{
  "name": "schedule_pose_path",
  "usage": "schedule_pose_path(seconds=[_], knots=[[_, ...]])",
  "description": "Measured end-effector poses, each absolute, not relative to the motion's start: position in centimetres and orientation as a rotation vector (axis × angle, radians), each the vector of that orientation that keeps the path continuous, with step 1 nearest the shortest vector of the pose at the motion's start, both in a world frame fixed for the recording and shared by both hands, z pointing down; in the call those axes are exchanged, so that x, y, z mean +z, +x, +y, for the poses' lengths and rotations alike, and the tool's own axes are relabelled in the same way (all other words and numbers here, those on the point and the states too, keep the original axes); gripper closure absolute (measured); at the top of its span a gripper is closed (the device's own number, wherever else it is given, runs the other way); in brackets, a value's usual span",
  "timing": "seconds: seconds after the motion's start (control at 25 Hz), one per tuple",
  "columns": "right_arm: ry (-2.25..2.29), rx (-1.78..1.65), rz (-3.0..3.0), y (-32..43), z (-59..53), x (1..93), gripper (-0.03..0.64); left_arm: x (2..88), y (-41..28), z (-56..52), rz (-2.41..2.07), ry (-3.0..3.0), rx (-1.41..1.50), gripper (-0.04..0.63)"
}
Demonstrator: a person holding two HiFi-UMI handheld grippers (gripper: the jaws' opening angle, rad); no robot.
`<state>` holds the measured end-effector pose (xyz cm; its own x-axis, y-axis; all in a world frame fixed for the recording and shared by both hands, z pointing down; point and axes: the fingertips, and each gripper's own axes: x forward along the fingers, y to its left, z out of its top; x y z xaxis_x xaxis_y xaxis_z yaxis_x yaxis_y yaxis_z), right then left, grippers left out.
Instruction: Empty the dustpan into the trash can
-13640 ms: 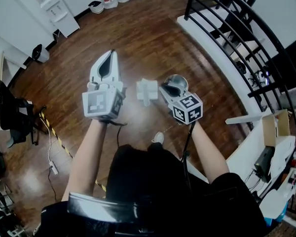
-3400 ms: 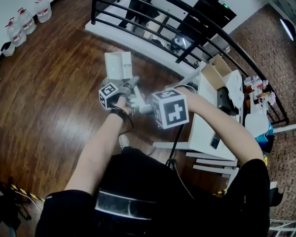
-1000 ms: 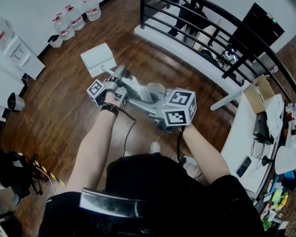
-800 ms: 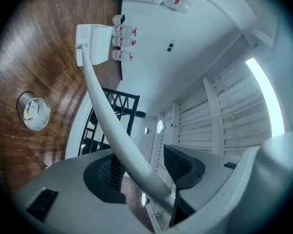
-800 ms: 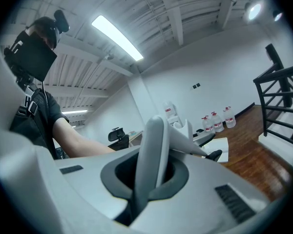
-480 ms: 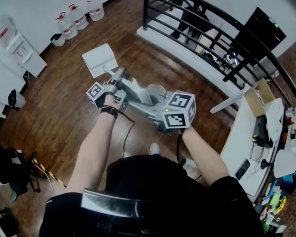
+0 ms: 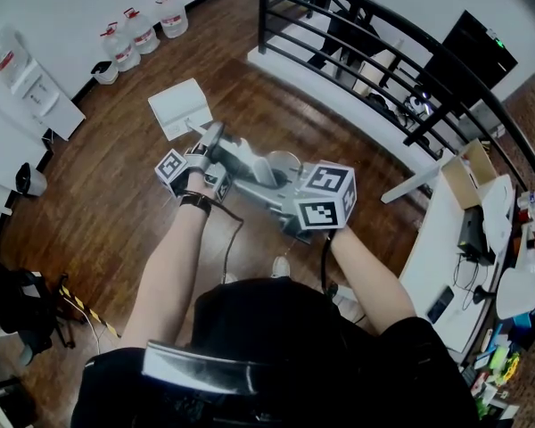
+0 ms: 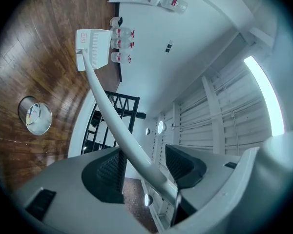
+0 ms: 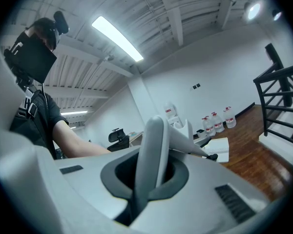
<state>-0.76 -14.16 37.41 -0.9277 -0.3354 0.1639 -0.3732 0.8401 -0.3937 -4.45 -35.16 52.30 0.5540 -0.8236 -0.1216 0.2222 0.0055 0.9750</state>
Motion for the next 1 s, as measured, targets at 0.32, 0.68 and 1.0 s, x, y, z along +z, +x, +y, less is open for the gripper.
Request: schedule_pose_path(seconds=[0.32, 0.68, 1.0], knots=[[0.57, 0.637, -2.915, -0.6, -14.6, 37.4, 0.614, 53.5, -6.2, -34.9, -0.621, 1.294, -0.91, 0.322], [0.61, 0.659, -2.904, 0.2, -15.2, 37.6, 0.614, 54.3, -8.3, -34.4, -0.663, 1.278, -0.921, 0.324], [0.645, 0.687, -2.88, 0.8, -15.7, 38.3, 0.614, 52.2, -9.9, -33.7, -0.739, 1.472, -0.831, 0.407]])
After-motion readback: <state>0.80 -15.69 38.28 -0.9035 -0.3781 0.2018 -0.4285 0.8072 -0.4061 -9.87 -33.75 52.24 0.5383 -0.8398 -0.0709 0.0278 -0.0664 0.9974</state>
